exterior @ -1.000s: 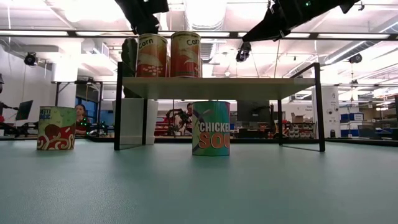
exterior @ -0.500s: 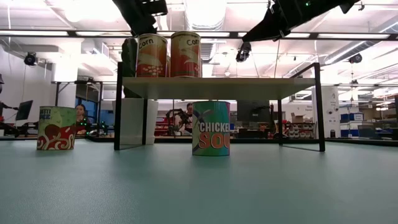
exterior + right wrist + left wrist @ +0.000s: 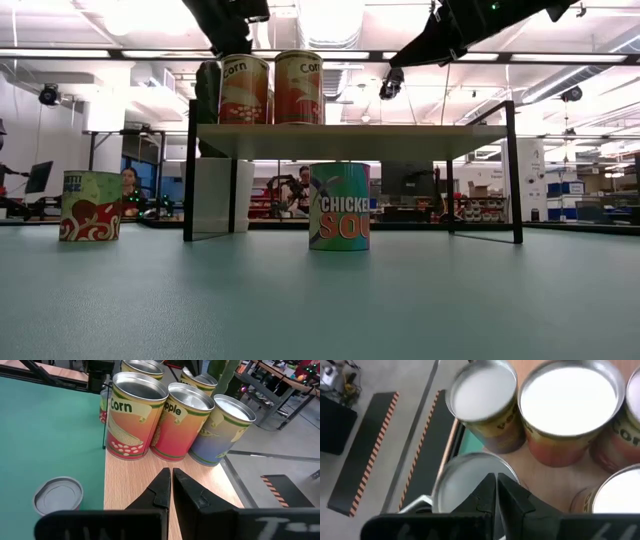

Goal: Pick and place cans onto a shelf
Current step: Adjust the cans on the shelf

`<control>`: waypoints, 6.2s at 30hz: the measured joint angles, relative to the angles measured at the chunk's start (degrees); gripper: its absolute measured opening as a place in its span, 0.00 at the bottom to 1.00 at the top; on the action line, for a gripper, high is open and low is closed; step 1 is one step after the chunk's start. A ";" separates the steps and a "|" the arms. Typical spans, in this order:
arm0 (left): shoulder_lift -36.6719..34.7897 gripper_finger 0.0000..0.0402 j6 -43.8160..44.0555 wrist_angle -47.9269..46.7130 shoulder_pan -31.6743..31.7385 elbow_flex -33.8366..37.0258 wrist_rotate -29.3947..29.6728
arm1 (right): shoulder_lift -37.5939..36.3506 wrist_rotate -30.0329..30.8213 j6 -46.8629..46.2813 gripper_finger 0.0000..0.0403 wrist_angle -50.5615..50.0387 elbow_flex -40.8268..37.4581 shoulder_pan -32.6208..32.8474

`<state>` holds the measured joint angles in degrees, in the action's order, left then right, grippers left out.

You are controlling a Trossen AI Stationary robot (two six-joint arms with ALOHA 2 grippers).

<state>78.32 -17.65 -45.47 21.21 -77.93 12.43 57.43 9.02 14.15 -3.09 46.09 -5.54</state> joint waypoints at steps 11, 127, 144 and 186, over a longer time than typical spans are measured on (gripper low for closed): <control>0.83 0.00 -2.80 1.07 2.58 0.50 0.07 | 0.00 0.00 0.02 0.02 0.00 0.00 0.00; -31.36 0.00 3.15 34.73 -33.03 34.62 4.09 | 24.94 4.55 -13.17 0.02 13.54 7.85 2.79; -31.39 0.00 3.15 34.80 -33.03 34.58 4.07 | 24.94 4.33 -13.50 0.02 11.10 8.69 3.26; -31.39 0.00 3.34 35.21 -33.03 34.58 4.02 | 24.98 4.04 -11.28 0.02 14.55 8.55 3.54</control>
<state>46.94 -14.31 -10.26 -11.81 -43.35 16.45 82.41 13.06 2.87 11.46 54.63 -2.00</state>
